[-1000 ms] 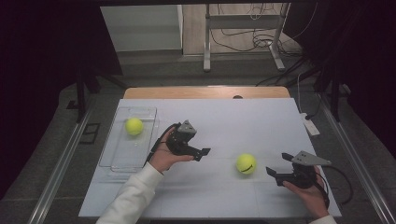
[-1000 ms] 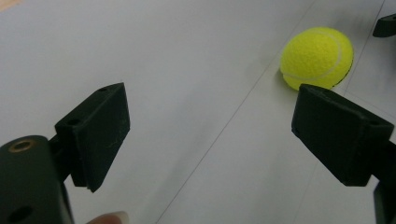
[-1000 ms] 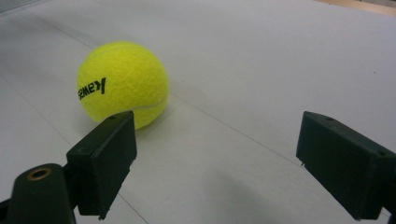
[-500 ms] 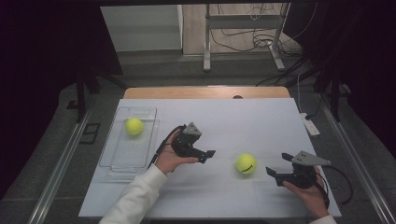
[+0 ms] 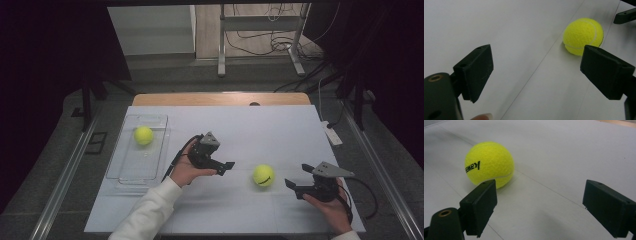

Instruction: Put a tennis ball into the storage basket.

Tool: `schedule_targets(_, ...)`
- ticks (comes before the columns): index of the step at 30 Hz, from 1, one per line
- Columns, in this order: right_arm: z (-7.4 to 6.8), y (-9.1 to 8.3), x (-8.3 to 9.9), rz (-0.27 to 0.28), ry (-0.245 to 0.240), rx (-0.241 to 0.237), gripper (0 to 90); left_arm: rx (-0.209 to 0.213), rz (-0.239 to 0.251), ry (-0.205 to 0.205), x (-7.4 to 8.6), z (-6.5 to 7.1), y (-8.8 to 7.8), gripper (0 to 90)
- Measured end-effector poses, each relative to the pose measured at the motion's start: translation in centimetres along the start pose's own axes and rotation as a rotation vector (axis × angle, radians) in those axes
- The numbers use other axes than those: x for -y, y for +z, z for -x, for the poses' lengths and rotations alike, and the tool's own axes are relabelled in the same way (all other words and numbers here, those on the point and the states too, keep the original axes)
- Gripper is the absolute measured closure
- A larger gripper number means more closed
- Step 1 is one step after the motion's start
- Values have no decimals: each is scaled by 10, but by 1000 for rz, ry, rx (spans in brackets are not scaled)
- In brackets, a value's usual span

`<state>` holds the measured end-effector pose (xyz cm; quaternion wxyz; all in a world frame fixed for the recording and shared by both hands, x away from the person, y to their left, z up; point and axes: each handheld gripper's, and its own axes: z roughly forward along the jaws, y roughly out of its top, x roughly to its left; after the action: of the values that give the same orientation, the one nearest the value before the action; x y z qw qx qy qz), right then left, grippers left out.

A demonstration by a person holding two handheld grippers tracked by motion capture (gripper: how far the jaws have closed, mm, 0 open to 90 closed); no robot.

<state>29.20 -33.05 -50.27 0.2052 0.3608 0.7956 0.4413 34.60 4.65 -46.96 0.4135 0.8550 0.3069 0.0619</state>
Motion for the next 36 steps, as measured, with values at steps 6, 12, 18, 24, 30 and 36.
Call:
schedule_targets(6, 1, -1, 0, -1, 1, 1, 125, 16, -7, 13, -3, 6, 7, 124)
schedule_targets(12, 1, -1, 0, 3, 4, -2, 125, 30, -12, 23, -6, 11, 12, 123)
schedule_targets(18, 1, -1, 0, 0, 3, -2, 125, 41, -18, 33, -8, 16, 18, 121)
schedule_targets(24, 1, 0, 1, 0, 8, -3, 125, 50, -20, 41, -10, 19, 21, 121)
schedule_targets(30, 1, 0, 1, -1, 5, -5, 125, 58, -34, 58, -12, 23, 26, 120)
schedule_targets(36, 2, 0, 2, -5, 7, -3, 125, 56, -39, 57, -12, 23, 29, 120)
